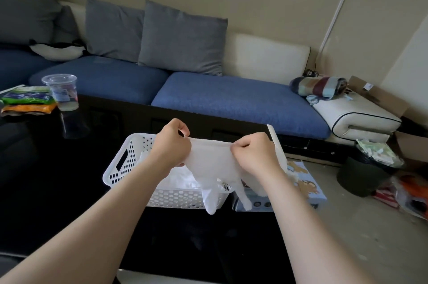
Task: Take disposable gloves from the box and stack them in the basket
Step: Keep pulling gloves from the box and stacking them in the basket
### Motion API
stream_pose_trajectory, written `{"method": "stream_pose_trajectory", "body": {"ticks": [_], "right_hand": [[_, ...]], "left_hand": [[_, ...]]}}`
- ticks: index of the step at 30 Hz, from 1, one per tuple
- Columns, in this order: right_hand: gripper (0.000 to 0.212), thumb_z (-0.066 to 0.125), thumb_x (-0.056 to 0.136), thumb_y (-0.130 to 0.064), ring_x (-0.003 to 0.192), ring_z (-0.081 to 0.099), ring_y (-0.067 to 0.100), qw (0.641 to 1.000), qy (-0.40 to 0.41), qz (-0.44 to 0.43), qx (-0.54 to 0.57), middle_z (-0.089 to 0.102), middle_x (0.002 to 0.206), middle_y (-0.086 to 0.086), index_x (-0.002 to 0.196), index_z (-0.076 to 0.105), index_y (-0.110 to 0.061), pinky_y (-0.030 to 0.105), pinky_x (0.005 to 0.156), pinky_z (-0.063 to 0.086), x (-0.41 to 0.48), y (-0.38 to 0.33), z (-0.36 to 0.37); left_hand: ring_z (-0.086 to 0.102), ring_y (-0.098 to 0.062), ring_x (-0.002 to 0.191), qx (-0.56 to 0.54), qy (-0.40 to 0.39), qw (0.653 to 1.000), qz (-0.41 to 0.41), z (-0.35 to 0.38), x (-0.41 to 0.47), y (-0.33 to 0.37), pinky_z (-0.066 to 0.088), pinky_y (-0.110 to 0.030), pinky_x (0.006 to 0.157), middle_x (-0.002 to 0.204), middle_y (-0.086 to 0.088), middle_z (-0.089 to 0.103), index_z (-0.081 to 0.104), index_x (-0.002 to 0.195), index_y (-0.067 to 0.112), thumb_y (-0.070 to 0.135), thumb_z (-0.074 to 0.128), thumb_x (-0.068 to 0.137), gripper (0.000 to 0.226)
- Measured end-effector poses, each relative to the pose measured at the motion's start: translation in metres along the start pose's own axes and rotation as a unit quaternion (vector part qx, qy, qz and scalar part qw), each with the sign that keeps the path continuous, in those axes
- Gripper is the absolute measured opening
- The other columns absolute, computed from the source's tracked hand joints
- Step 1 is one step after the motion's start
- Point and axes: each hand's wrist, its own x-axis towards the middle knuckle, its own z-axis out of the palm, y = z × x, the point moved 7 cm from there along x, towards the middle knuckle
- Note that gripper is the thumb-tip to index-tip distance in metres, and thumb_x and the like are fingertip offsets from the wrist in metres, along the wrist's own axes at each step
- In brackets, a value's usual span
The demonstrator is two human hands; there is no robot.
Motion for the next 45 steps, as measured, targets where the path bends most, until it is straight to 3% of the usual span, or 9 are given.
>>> {"method": "stream_pose_trajectory", "body": {"ticks": [6,13,18,26,30,34,38,41,45], "right_hand": [[0.020,0.056,0.108,-0.017,0.102,0.064,0.023,0.993,0.006,-0.064,-0.097,0.067,0.118,0.003,0.116,0.074,-0.024,0.040,0.081,0.054,0.005,-0.021,0.029],[0.016,0.066,0.105,-0.035,0.085,0.061,0.019,0.983,0.040,-0.100,-0.149,0.064,0.100,-0.001,0.112,0.072,-0.022,0.033,0.071,0.052,0.005,-0.041,0.044],[0.027,0.069,0.103,-0.041,0.094,0.066,0.022,0.976,0.048,-0.134,-0.165,0.070,0.108,0.002,0.121,0.069,-0.021,0.032,0.072,0.050,0.008,-0.053,0.055],[0.023,0.071,0.102,-0.033,0.098,0.060,0.017,0.956,0.047,-0.185,-0.225,0.062,0.115,-0.001,0.121,0.069,-0.021,0.029,0.069,0.043,0.017,-0.057,0.066],[0.019,0.068,0.102,-0.020,0.100,0.064,0.018,0.961,0.051,-0.219,-0.159,0.062,0.114,-0.001,0.120,0.073,-0.021,0.031,0.071,0.052,0.017,-0.064,0.058],[0.055,0.076,0.094,-0.039,0.119,0.058,0.013,0.953,-0.126,-0.239,-0.134,0.053,0.133,-0.007,0.145,0.059,-0.031,0.036,0.094,0.055,0.003,-0.077,0.065],[0.107,0.082,0.077,-0.070,0.140,0.045,0.018,0.913,-0.301,-0.176,-0.212,0.035,0.156,-0.008,0.164,0.030,-0.036,0.045,0.105,0.051,-0.017,-0.067,0.085],[0.103,0.078,0.078,-0.075,0.136,0.046,0.022,0.882,-0.351,-0.157,-0.272,0.033,0.156,-0.007,0.161,0.033,-0.031,0.047,0.105,0.049,-0.021,-0.054,0.098],[0.094,0.080,0.083,-0.064,0.130,0.049,0.026,0.872,-0.364,-0.119,-0.306,0.032,0.150,-0.003,0.157,0.035,-0.026,0.049,0.103,0.051,-0.016,-0.042,0.104]], "left_hand": [[0.060,-0.028,0.079,0.097,0.022,0.995,0.023,-0.023,0.010,-0.014,0.064,-0.044,0.060,0.098,-0.010,0.060,0.054,0.102,0.019,0.003,0.041,0.103,0.021],[0.070,-0.029,0.070,0.235,-0.003,0.972,0.029,-0.041,0.016,-0.030,0.061,-0.036,0.060,0.104,-0.003,0.063,0.065,0.093,0.021,-0.009,0.042,0.096,0.038],[0.065,-0.025,0.077,0.284,0.000,0.958,0.030,-0.052,0.023,-0.044,0.064,-0.039,0.066,0.110,-0.004,0.061,0.070,0.083,0.025,-0.009,0.047,0.093,0.042],[0.055,-0.016,0.076,0.413,-0.016,0.910,0.017,-0.051,0.022,-0.052,0.055,-0.034,0.070,0.120,-0.005,0.055,0.067,0.114,0.015,-0.001,0.049,0.098,0.029],[0.051,-0.028,0.113,0.482,-0.049,0.874,0.024,-0.043,0.016,-0.047,0.052,-0.038,0.089,0.132,-0.007,0.044,0.064,0.123,0.020,0.000,0.054,0.096,0.036],[0.037,-0.027,0.117,0.549,-0.057,0.822,0.140,-0.030,0.011,-0.024,0.042,-0.034,0.092,0.134,-0.005,0.037,0.062,0.135,0.028,0.007,0.061,0.096,0.044],[0.038,-0.025,0.125,0.471,-0.143,0.859,0.141,-0.016,0.008,-0.029,0.044,-0.036,0.095,0.140,-0.002,0.038,0.054,0.143,0.032,0.008,0.058,0.101,0.048],[0.039,-0.032,0.142,0.444,-0.235,0.863,0.063,-0.008,0.005,-0.045,0.040,-0.049,0.113,0.154,-0.004,0.034,0.038,0.153,0.037,0.036,0.058,0.105,0.052],[0.038,-0.038,0.146,0.475,-0.286,0.832,0.008,-0.006,0.002,-0.058,0.035,-0.053,0.118,0.167,-0.006,0.019,0.022,0.160,0.047,0.061,0.052,0.102,0.067]]}}
